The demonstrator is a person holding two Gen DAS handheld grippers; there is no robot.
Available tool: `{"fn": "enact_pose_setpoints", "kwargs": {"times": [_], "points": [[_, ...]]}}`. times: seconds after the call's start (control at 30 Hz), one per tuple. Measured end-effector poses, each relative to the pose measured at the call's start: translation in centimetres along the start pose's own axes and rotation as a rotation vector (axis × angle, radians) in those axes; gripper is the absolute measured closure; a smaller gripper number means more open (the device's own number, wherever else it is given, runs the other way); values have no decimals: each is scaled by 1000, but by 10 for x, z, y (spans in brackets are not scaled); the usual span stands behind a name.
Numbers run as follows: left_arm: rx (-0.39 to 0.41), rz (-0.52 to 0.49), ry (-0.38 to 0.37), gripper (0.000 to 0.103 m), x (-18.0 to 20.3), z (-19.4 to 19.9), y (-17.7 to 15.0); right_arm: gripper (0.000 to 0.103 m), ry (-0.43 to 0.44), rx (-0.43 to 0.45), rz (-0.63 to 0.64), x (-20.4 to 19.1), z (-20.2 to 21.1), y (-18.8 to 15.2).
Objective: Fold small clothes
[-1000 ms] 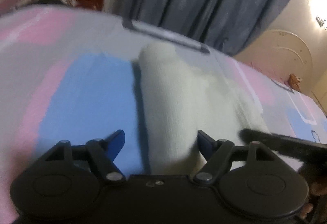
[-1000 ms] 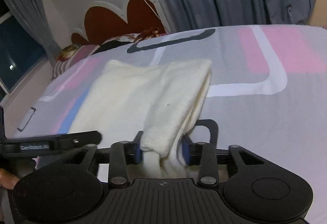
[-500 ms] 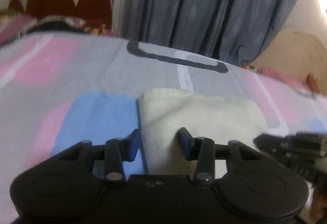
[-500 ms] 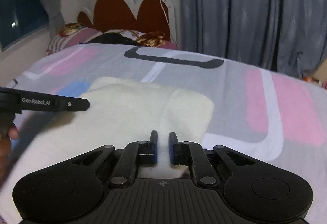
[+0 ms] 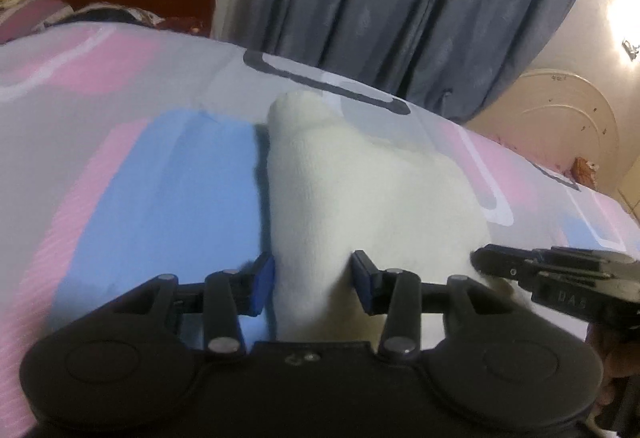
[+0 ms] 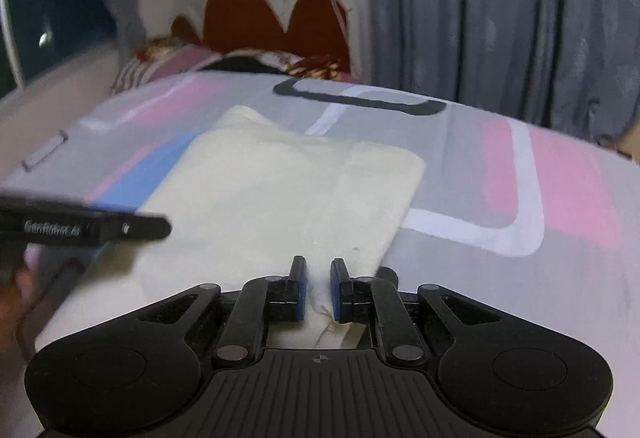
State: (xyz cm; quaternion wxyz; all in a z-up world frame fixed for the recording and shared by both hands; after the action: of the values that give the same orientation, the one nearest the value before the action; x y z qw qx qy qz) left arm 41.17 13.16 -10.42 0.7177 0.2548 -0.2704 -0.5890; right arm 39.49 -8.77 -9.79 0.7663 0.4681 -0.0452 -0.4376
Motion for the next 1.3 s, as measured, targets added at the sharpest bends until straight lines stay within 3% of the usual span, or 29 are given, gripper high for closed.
{"fn": "enact_pose_setpoints", "kwargs": {"times": [0.1,0.2,0.33,0.43,0.6,0.77,0.93,1.13,1.3], "points": [[5,-1,5,63,4,12,-1,93,-5,1,12,-3,6,4],[-8,11,2,63,4,28,-14,93,26,51,48,-18,37,2],[-41,-5,29,61,5,35,-38,93,79,-6,42,-32,48,-20],[-28,-2,32,60,4,34,-49,93,36,-106,49,-33,28,-45],[8,-45,68,60,12,37,-52,93,-2,-80,64,-40,27,-51],[-12,-37,90,62,15,48,-52,93,-15,-84,52,-40,27,-51],[-3,-57,92,61,13,84,-66,93,-3,2,30,-63,73,-46],[26,-37,125,48,-2,146,-94,93,-39,29,-43,-94,131,-75],[67,-45,117,48,-7,203,-117,93,-45,64,-69,-127,183,-97]]}}
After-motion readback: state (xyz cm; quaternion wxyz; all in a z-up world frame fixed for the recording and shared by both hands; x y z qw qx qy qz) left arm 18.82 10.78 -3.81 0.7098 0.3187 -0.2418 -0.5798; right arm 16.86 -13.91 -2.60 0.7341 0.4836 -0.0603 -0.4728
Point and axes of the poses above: each gripper's, at about its wrist camera, not at the fingertips, and z roughly against the way its jaws point, x to its right, y to its top, the point moved 3 cm from there along -z, roughly the way its jaws point, and after that the axes turned 14 degrees about y, right-handed, at the moved point
